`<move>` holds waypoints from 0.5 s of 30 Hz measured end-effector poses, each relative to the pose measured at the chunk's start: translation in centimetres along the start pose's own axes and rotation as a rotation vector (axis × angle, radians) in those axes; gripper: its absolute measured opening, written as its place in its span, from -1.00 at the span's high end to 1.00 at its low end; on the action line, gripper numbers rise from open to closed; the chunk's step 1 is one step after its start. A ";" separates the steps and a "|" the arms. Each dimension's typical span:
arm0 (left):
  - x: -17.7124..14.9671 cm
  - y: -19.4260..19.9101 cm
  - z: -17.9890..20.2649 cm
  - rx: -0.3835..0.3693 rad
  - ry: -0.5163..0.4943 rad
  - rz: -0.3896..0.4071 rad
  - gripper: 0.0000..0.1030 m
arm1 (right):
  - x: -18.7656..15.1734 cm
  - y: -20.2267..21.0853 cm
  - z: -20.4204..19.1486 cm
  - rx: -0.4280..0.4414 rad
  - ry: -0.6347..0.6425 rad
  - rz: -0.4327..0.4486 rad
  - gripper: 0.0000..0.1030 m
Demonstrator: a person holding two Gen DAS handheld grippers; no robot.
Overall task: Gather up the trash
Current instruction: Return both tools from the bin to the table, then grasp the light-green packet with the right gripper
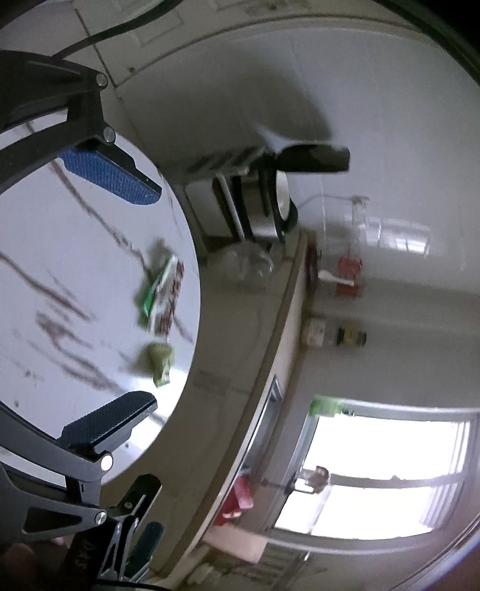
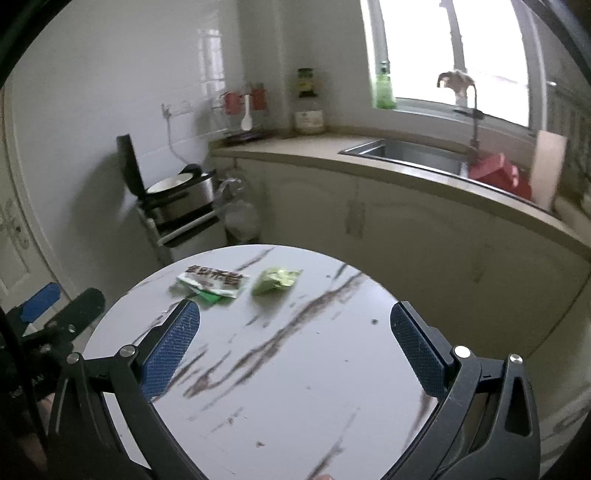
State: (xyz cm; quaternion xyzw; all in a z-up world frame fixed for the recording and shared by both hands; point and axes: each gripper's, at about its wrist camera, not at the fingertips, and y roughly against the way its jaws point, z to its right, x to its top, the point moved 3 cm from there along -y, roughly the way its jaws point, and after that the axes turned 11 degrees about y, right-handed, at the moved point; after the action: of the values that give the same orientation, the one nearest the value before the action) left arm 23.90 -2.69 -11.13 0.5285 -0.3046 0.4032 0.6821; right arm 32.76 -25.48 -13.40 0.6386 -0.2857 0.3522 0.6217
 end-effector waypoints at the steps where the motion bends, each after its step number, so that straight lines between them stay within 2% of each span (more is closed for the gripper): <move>1: -0.1 -0.3 -0.6 0.014 0.004 -0.006 -0.95 | 0.0 -0.5 -0.5 0.011 0.005 -0.006 -1.00; 9: 0.3 -6.5 -1.4 0.049 0.033 -0.095 -0.95 | -0.4 -7.1 -1.4 0.038 0.024 -0.104 -1.00; 15: 2.1 -13.2 -1.4 0.065 0.047 -0.182 -0.95 | -0.9 -15.1 0.0 0.067 -0.026 -0.219 -1.00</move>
State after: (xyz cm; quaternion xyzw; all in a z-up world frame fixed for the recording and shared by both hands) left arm 36.43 -2.40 -15.96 0.5664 -0.2261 0.3615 0.7053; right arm 44.33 -24.59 -23.04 0.6908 -0.2104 0.2834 0.6310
